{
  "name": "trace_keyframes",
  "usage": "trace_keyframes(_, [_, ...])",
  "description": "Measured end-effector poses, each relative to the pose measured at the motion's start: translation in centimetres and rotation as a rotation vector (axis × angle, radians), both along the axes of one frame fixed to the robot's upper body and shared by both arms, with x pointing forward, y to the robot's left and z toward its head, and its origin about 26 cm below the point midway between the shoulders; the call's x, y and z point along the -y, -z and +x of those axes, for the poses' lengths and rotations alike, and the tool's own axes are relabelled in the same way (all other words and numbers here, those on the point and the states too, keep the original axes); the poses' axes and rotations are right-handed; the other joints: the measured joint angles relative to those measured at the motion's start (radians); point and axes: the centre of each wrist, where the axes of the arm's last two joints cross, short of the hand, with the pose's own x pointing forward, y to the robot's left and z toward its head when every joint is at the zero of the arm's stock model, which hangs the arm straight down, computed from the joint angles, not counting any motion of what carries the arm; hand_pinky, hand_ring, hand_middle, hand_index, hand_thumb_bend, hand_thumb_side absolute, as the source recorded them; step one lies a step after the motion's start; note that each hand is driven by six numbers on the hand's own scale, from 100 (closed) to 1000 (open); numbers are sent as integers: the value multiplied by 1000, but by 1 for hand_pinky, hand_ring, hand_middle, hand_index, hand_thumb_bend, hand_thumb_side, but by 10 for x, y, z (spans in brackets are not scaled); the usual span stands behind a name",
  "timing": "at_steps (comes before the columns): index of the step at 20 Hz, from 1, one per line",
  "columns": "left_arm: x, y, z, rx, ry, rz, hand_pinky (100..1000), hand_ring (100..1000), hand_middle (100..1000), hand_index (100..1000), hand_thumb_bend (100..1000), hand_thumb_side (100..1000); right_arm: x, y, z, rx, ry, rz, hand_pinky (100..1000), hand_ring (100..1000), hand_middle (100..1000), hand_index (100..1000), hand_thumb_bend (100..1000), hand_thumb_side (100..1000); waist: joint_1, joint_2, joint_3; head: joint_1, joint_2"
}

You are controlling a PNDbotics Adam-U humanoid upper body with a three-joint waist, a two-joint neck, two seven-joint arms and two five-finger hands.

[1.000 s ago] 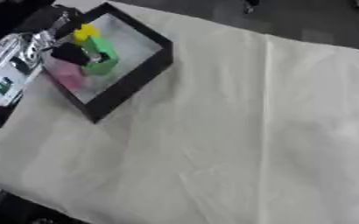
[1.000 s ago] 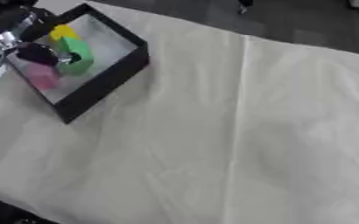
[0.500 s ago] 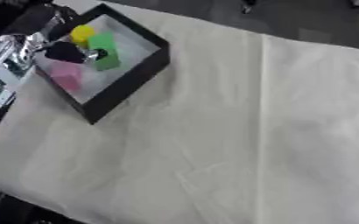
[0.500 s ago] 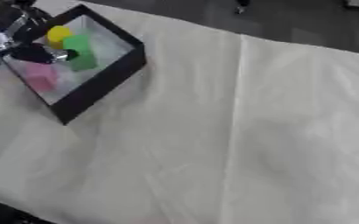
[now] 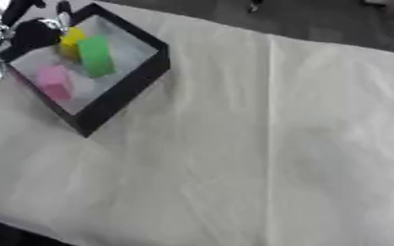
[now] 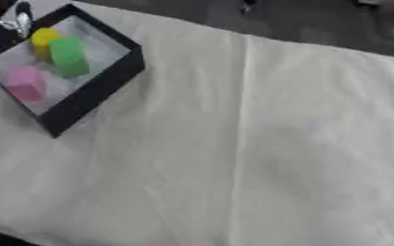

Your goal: Pick up the objects with one hand, pass them to the other hand, and then place them into the box on the other side of the table.

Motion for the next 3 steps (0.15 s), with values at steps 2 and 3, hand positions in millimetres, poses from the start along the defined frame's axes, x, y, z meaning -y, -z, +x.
trace_keyframes(2, [1,3,-8,30,25,-57,1000,667,719,740,100,629,9,5,-5,-11,33,21,370,909,595,614,266,269,0,-20,3,-50,9])
trace_keyframes(3, [1,6,-12,48,40,-90,1000,675,724,743,100,639,14,8,-8,-15,51,32,373,915,600,617,249,273,0,-27,5,-67,15])
